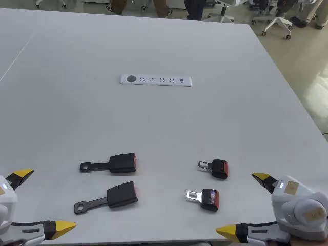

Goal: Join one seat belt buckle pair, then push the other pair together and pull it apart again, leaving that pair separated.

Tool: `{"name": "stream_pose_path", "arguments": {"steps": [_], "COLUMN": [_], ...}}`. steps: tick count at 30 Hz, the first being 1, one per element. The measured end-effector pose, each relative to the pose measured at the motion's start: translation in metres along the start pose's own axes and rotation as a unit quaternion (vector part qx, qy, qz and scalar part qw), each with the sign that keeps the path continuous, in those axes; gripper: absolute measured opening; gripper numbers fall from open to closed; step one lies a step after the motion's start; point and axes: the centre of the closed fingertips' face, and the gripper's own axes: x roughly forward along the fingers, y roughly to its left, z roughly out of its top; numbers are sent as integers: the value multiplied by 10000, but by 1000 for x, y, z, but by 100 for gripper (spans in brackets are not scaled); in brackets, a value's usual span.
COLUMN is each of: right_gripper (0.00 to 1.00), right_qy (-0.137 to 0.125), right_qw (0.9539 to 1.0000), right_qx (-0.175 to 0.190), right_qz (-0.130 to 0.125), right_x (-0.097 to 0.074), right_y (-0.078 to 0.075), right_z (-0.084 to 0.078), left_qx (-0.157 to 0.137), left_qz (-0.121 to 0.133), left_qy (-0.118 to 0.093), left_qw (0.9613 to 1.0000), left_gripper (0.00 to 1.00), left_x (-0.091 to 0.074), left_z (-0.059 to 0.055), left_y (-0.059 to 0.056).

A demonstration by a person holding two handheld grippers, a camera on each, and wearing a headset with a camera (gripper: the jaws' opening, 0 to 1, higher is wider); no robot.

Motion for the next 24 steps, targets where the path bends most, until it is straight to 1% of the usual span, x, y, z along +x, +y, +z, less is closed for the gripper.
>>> {"name": "stream_pose_path", "arguments": {"steps": [5, 10, 14, 17, 21, 24], "right_gripper": [100, 100, 100, 100, 100, 100], "right_qy": [-36, -46, -42, -75, -46, -72], "right_qw": [10000, 9999, 9999, 9999, 9998, 9998], "right_qx": [-60, -94, -76, -127, -183, -206], "right_qz": [21, 5, -54, -64, -39, -40], "right_x": [0, -2, -5, -8, -8, -9], "right_y": [0, 3, 4, 9, 11, 12], "right_z": [3, 0, -2, 2, 0, 2], "left_qx": [60, 149, 178, 205, 246, 267], "left_qz": [14, -33, -57, -45, -30, -24], "left_qy": [55, 55, 21, -60, -48, -61], "left_qw": [10000, 9999, 9998, 9998, 9997, 9996], "left_gripper": [100, 100, 100, 100, 100, 100], "left_x": [0, -1, -2, -4, -1, -2], "left_z": [1, 4, 6, 9, 7, 7], "left_y": [-2, -5, -7, -8, -8, -8]}}
